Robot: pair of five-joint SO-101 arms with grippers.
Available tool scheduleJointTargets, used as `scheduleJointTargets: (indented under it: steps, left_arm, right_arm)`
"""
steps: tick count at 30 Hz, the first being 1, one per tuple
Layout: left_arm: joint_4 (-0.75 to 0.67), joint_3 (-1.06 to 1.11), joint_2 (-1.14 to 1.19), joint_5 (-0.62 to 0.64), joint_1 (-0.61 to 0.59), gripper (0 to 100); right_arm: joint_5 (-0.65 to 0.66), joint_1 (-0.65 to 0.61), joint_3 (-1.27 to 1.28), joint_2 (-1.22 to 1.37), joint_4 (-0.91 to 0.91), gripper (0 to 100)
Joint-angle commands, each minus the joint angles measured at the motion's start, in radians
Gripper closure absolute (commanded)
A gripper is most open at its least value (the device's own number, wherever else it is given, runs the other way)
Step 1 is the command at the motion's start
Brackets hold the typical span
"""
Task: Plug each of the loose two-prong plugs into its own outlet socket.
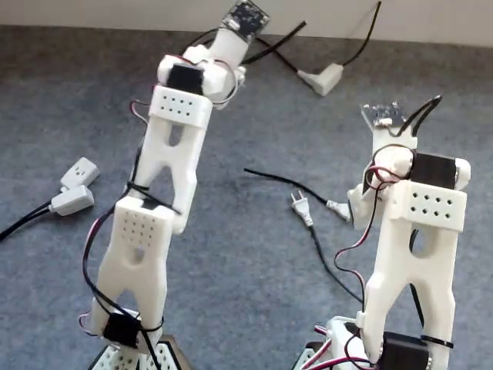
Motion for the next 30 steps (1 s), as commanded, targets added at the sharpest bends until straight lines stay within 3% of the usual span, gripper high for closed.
scheduleJointTargets:
  steps: [1,5,10,18,24,27,30]
  left_arm:
    - [-0.158,-0.048,0.099,-0.063,0.001,88]
    - [-0.164,-0.054,0.194,-0.063,-0.041,76]
    - [-0.146,-0.058,0.177,-0.068,-0.108,76]
    - [0.143,-0.199,-0.122,-0.089,-0.209,76]
    - [0.546,-0.196,-0.298,-0.331,-0.321,76]
    - [0.551,-0.111,-0.334,-0.391,-0.450,76]
    - [0.551,0.081,-0.383,-0.589,-0.573,76]
  right_arm:
    - [0.011,0.039,-0.004,-0.035,0.035,74.0]
    - [0.011,0.071,-0.001,-0.035,0.035,74.0]
    - [0.011,0.070,0.004,-0.033,0.035,74.0]
    - [0.011,0.068,0.025,-0.033,0.035,74.0]
    - [0.005,-0.015,0.145,-0.035,-0.008,74.0]
    - [0.003,-0.047,0.199,-0.035,-0.047,74.0]
    - [0.003,-0.061,0.220,-0.035,-0.062,74.0]
